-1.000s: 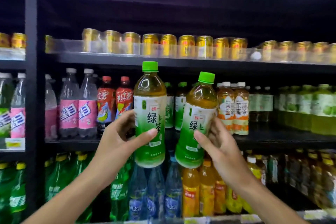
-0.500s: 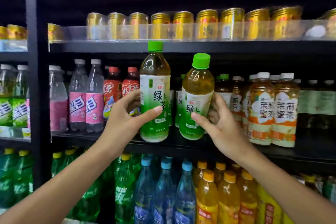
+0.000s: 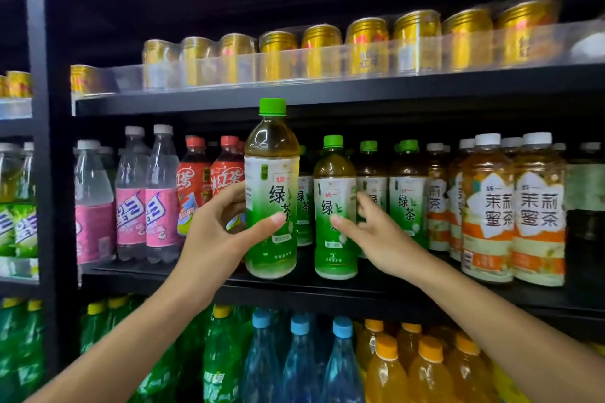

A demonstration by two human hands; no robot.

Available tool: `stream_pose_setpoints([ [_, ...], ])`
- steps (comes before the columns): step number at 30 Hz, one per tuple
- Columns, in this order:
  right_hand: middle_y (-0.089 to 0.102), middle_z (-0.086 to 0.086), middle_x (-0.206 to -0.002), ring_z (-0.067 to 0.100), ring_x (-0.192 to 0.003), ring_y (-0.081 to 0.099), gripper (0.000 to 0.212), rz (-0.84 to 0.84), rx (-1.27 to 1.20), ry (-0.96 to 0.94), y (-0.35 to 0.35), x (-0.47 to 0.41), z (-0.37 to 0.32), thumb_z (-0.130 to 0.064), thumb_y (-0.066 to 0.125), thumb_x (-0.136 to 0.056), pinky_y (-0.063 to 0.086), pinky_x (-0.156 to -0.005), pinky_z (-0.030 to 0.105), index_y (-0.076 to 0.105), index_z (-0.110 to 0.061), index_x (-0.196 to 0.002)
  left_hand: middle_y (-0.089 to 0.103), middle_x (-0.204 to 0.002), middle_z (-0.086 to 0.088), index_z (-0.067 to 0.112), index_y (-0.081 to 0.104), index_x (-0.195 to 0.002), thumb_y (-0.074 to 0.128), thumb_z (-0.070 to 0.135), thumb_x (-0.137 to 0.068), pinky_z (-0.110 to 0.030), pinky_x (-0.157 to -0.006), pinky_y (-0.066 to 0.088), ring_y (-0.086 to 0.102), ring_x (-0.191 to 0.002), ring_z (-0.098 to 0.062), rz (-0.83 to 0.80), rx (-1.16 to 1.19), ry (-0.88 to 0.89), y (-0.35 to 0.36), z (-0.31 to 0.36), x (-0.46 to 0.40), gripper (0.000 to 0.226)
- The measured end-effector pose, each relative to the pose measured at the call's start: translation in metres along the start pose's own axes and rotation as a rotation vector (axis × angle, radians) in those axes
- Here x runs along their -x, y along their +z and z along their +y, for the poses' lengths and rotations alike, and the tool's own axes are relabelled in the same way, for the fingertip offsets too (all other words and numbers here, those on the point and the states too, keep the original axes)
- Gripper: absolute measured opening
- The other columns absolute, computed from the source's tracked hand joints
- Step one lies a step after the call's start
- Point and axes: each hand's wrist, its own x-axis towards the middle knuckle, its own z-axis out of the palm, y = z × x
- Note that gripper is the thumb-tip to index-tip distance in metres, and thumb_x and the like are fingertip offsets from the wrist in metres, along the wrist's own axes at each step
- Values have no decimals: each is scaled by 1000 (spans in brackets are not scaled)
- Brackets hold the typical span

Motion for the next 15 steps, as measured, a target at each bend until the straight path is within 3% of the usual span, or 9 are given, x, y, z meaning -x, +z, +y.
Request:
stream_pose_setpoints([
  [2, 50, -33, -118, -16, -107, 59, 44, 22, 21, -10, 3, -1, 0, -37, 56, -100, 53, -96, 19, 33, -44, -136, 75, -114, 17, 29, 68, -119, 80, 14, -82, -20, -91, 54, 66, -112, 2, -27, 19, -9, 0, -1, -1, 41],
  [3, 49, -33, -126, -6, -121, 56, 54, 30, 33, -14, 4, 0, 2, -39, 59, -98, 50, -107, 34, 30, -43, -143, 74, -119, 11, 25, 68, -123, 80, 16, -83, -29, -96, 53, 66, -116, -5, -37, 33, -8, 0, -2, -1, 43],
  [5, 29, -25, -154, 6, -142, 37, 88, 78, 93, -8, 6, 8, 2, -43, 67, -92, 35, -120, 45, 6, -46, -155, 74, -121, 9, 23, 68, -124, 80, 18, -82, -35, -99, 52, 66, -118, -8, -32, 53, -6, -1, -4, -1, 44],
  [6, 9, -22, -164, 7, -148, 25, 103, 123, 151, -32, 7, 14, 1, -44, 72, -88, 27, -123, 45, -6, -48, -155, 74, -120, 9, 24, 69, -123, 80, 18, -81, -35, -100, 51, 66, -117, -8, -28, 58, -5, -1, -5, -1, 44],
  [8, -21, -27, -162, 5, -154, 0, 118, 199, 358, -196, 9, 29, -4, -41, 77, -85, 15, -123, 37, -18, -49, -153, 75, -119, 10, 25, 70, -122, 80, 20, -80, -37, -100, 51, 67, -117, -7, -24, 64, -3, -2, -6, -1, 43],
  [11, -32, -21, -160, 7, -150, -28, 111, 165, 808, -425, 10, 30, -13, -41, 79, -83, 6, -118, 38, -2, -42, -159, 75, -119, 10, 25, 70, -122, 80, 19, -79, -39, -102, 51, 66, -117, -7, -17, 59, -5, -4, -8, -3, 44],
  [15, -43, -17, -156, 13, -143, -43, 96, 26, 1008, -361, 13, 13, -7, -47, 74, -86, 6, -116, 40, 13, -37, -160, 75, -118, 10, 26, 70, -121, 80, 18, -79, -37, -100, 51, 66, -117, -7, -18, 70, -6, -3, -10, -5, 43],
])
